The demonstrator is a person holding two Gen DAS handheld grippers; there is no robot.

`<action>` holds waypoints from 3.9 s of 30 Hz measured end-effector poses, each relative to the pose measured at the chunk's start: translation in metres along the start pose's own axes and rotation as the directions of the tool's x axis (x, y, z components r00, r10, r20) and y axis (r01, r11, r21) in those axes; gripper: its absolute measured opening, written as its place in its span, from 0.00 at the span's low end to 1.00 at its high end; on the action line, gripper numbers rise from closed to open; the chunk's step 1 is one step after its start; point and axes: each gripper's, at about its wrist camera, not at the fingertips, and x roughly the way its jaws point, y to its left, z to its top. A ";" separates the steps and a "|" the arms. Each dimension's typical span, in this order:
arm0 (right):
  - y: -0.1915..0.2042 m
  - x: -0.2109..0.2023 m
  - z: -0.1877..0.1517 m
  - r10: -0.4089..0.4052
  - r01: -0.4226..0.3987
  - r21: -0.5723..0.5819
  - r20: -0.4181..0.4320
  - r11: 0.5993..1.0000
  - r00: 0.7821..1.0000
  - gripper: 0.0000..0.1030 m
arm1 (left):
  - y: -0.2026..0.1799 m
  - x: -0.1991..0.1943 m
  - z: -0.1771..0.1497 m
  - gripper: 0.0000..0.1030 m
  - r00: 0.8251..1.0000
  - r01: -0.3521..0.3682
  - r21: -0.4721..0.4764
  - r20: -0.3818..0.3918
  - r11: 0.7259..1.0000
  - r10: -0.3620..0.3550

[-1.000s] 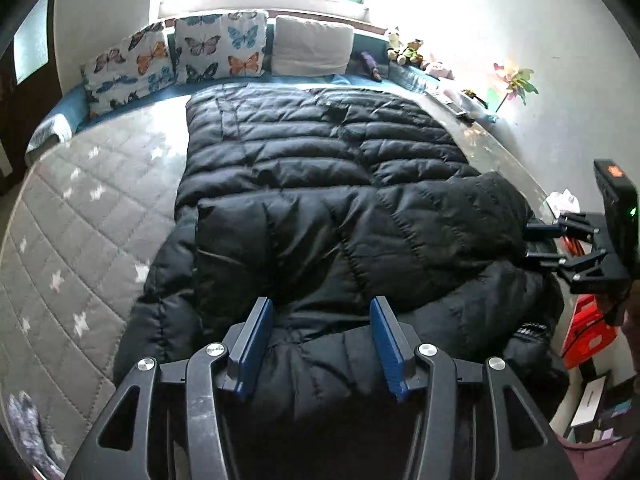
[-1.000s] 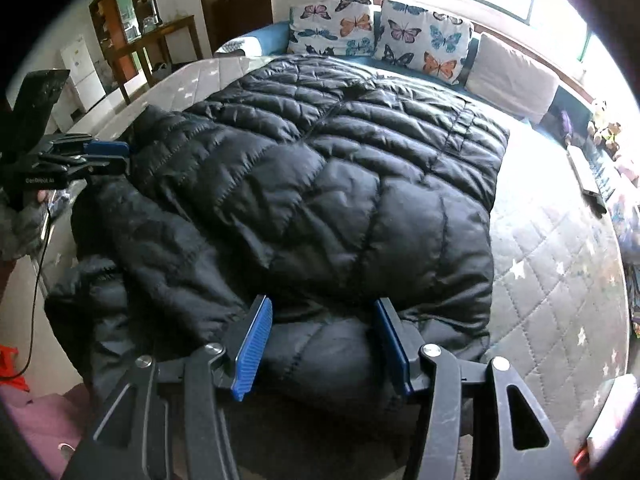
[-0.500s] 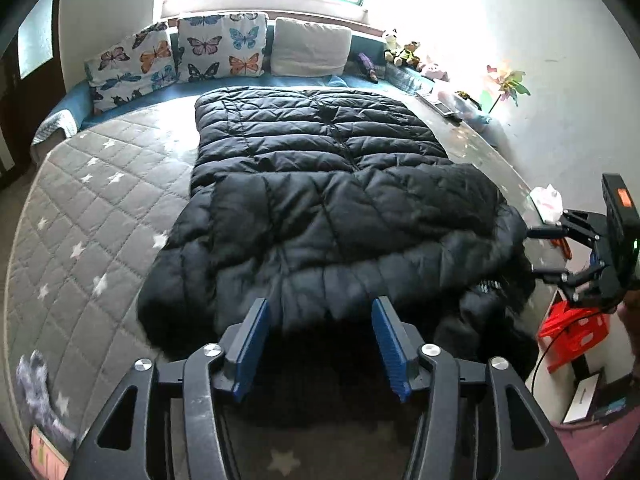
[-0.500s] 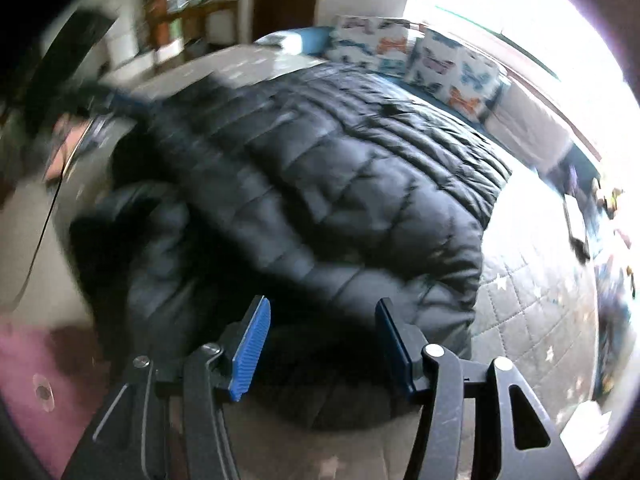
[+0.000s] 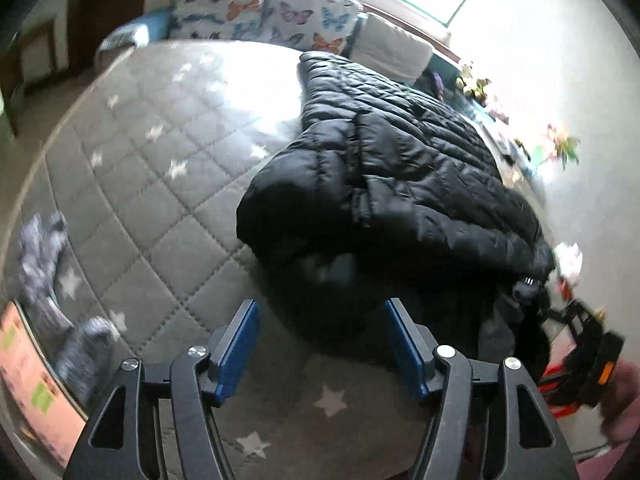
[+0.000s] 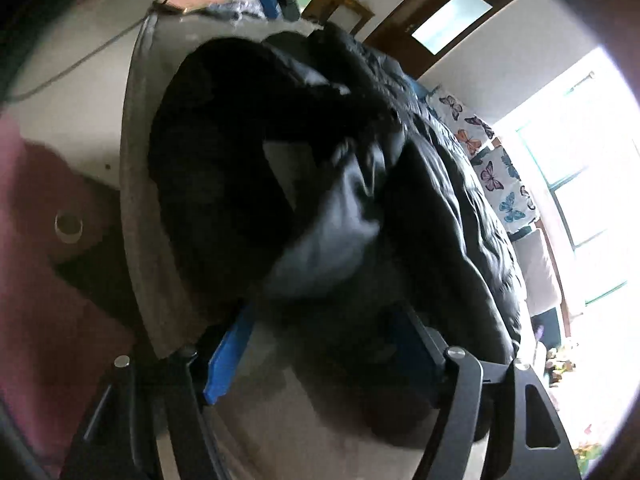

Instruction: Fold large clothes

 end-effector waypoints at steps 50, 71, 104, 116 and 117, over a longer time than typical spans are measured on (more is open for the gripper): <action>-0.127 -0.082 0.064 -0.054 -0.080 0.384 0.326 0.920 0.944 0.16 | -0.043 -0.112 0.001 0.23 0.931 0.326 -0.189 0.231 0.926 -0.281; -0.274 0.078 0.089 -0.149 0.026 0.497 0.210 0.867 0.966 0.18 | -0.034 0.033 0.248 0.25 0.969 0.234 -0.295 0.153 0.926 -0.196; -0.324 0.077 0.044 0.058 -0.075 0.715 0.048 0.695 0.997 0.37 | -0.082 0.083 0.311 0.44 0.936 0.304 -0.055 0.202 0.951 -0.288; -0.311 0.124 -0.013 0.195 -0.096 0.825 -0.017 0.556 0.981 0.37 | -0.071 0.188 0.315 0.29 0.981 0.194 -0.124 0.020 0.973 -0.193; -0.312 0.130 -0.011 0.197 -0.090 0.821 -0.029 0.564 0.980 0.37 | -0.068 0.197 0.316 0.27 0.984 0.177 -0.145 -0.004 0.973 -0.180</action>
